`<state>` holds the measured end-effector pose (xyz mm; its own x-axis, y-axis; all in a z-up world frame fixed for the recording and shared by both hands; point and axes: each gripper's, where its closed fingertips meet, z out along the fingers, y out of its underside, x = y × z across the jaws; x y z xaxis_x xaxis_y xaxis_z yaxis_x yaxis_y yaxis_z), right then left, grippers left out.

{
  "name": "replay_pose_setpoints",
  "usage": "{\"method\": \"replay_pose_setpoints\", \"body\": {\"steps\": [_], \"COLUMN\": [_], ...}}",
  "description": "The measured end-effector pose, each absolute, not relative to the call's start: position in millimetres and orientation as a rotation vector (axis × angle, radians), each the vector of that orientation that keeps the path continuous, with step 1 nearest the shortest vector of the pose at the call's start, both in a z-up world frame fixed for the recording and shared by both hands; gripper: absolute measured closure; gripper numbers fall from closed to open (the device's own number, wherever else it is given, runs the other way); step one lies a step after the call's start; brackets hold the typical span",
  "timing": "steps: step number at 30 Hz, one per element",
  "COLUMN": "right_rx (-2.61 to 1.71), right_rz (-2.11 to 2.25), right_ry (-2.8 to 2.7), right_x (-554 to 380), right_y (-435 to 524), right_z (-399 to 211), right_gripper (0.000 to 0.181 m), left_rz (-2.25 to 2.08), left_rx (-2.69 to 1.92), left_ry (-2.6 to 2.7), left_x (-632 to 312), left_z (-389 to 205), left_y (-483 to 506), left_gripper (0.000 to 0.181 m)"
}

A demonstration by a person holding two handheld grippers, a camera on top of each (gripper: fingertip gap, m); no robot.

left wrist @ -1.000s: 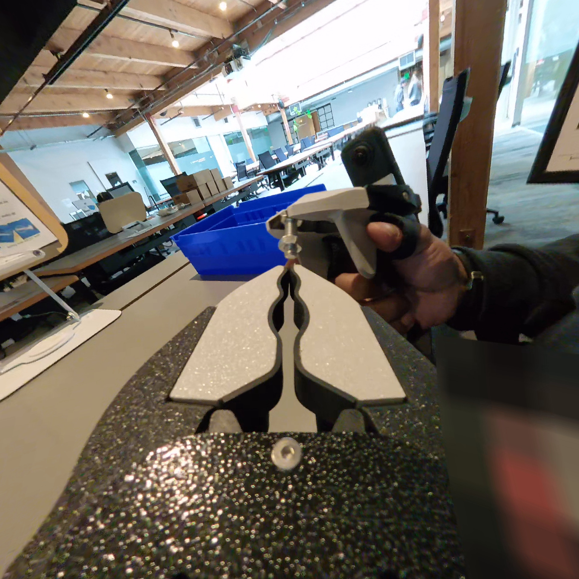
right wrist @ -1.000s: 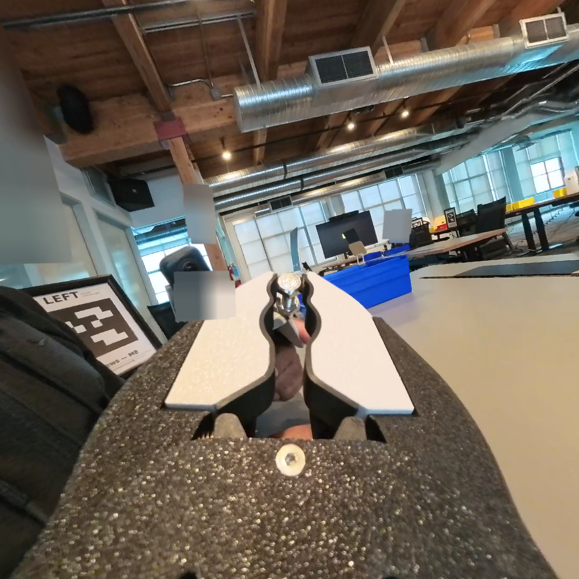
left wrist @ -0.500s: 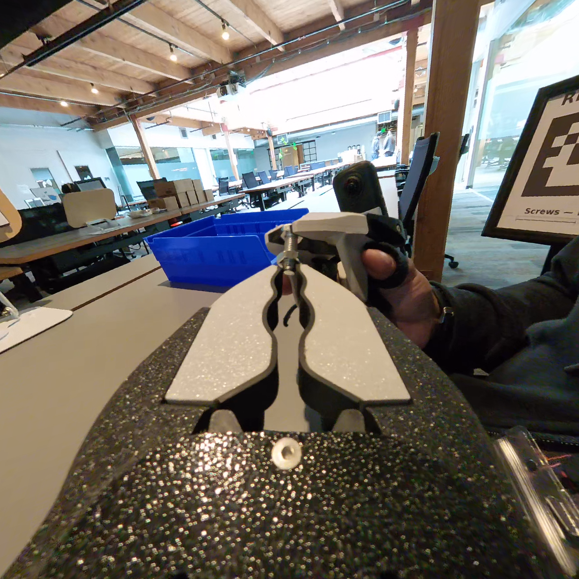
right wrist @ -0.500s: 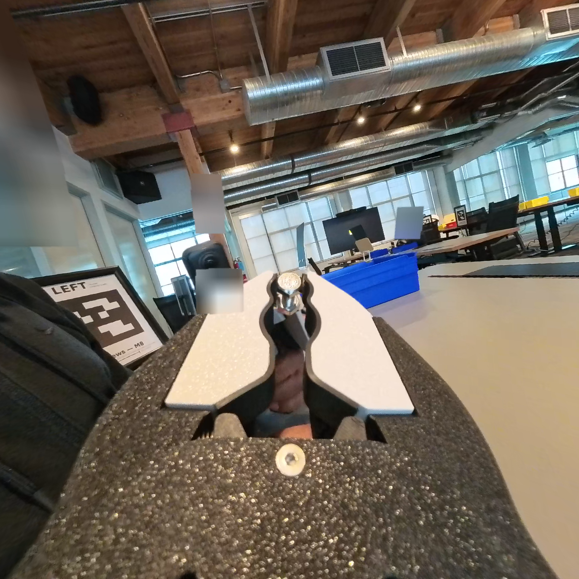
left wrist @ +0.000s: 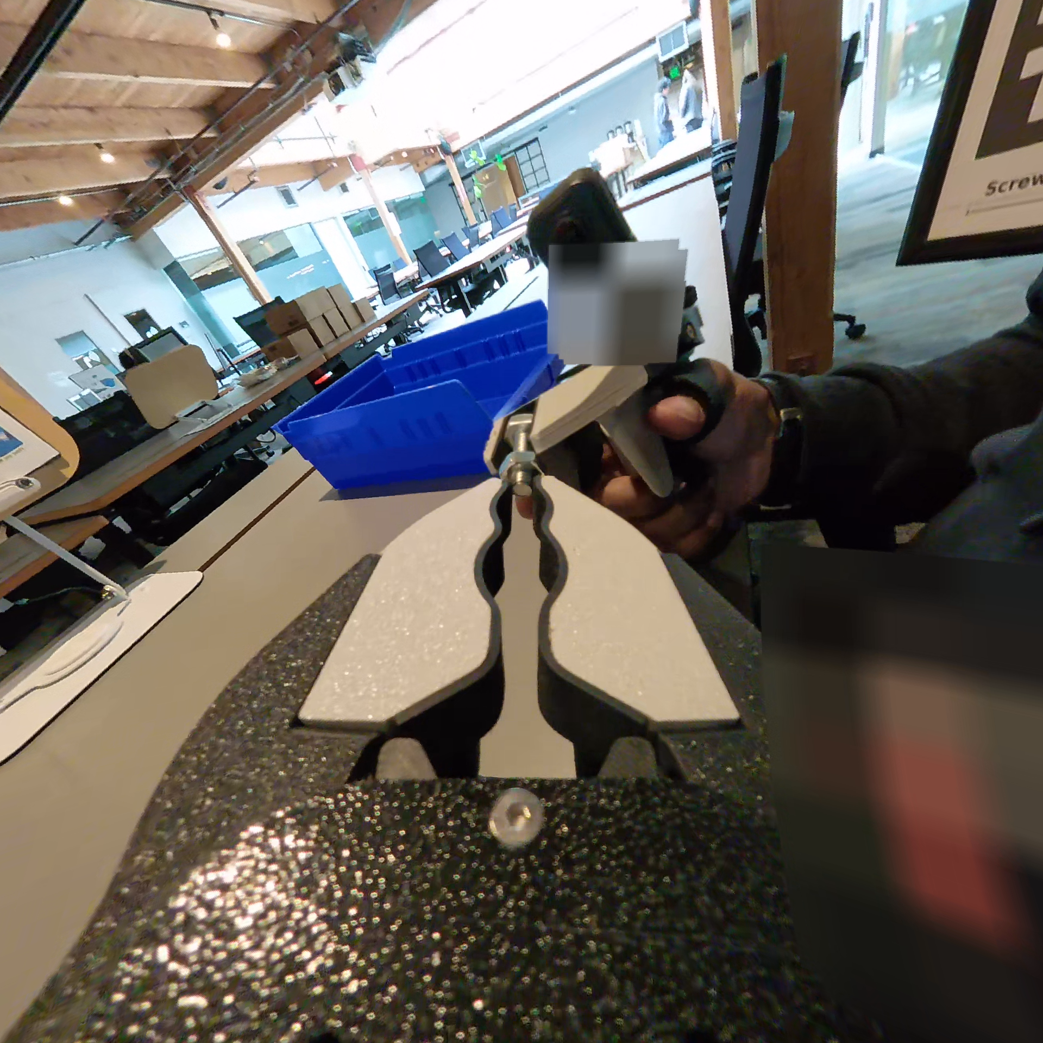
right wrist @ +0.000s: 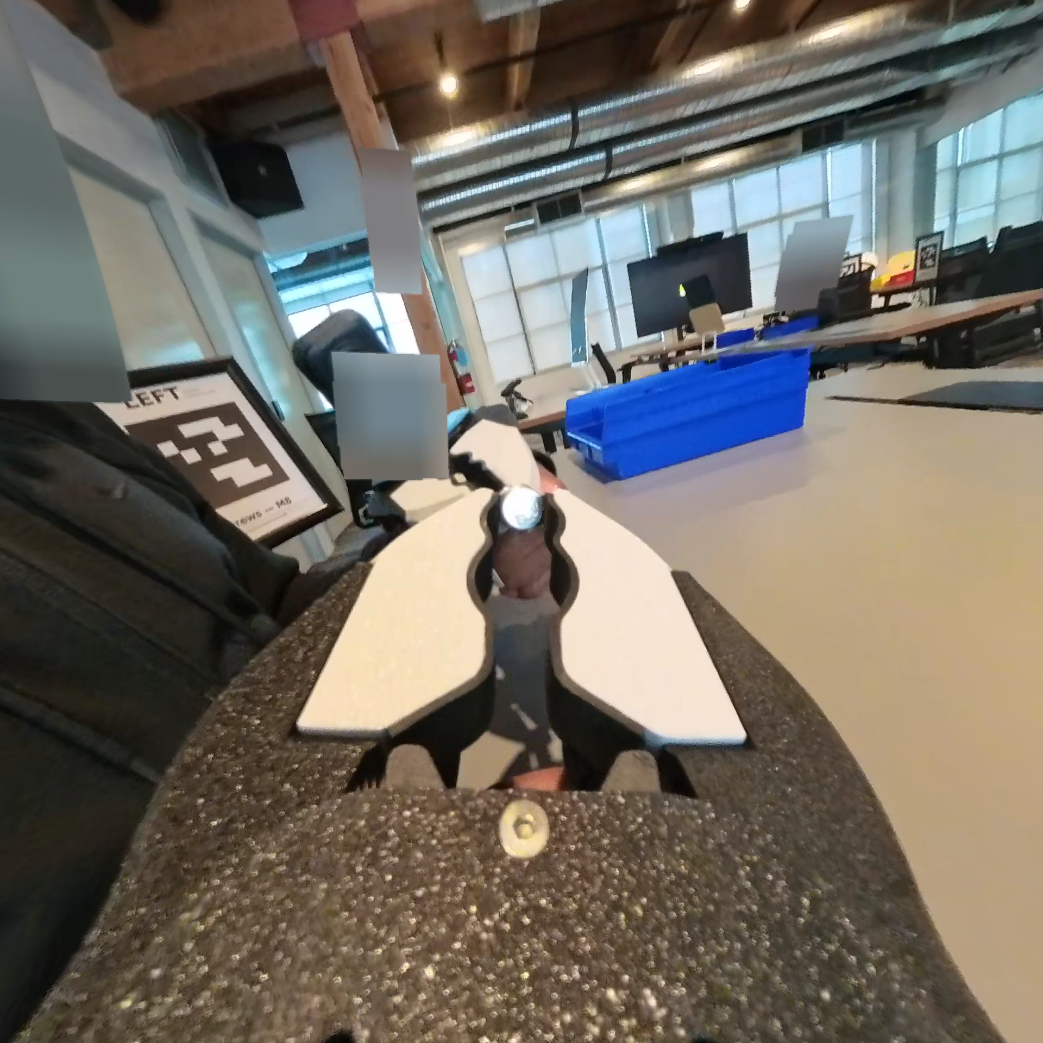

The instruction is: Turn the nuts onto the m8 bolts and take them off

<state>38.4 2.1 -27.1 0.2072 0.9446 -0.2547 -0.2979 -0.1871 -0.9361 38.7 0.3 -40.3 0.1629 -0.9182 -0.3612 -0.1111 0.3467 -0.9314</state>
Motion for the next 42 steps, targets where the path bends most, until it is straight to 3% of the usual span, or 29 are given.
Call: {"method": "replay_pose_setpoints", "body": {"steps": [27,34,38,42], "right_rx": [-1.301,-1.249,-1.222,-1.315], "right_rz": [1.316,1.306,1.146,0.587], "right_ry": [-0.870,-0.743,-0.667,-0.550], "right_x": [31,48,76,173], "right_y": [-11,2,18,67], "right_z": [-39,-26,-12,19], "right_gripper": [0.167,0.167,0.167,0.167], "left_rz": [-0.867,-1.048,-0.965,-0.805], "left_rx": [-1.108,-1.160,-1.179,-1.155], "left_ry": [1.383,1.247,1.142,0.996], "left_x": [31,21,17,9], "left_z": [-49,-41,-40,-32], "left_y": [-9,3,24,49], "left_gripper": [0.174,0.159,0.162,0.166]}}
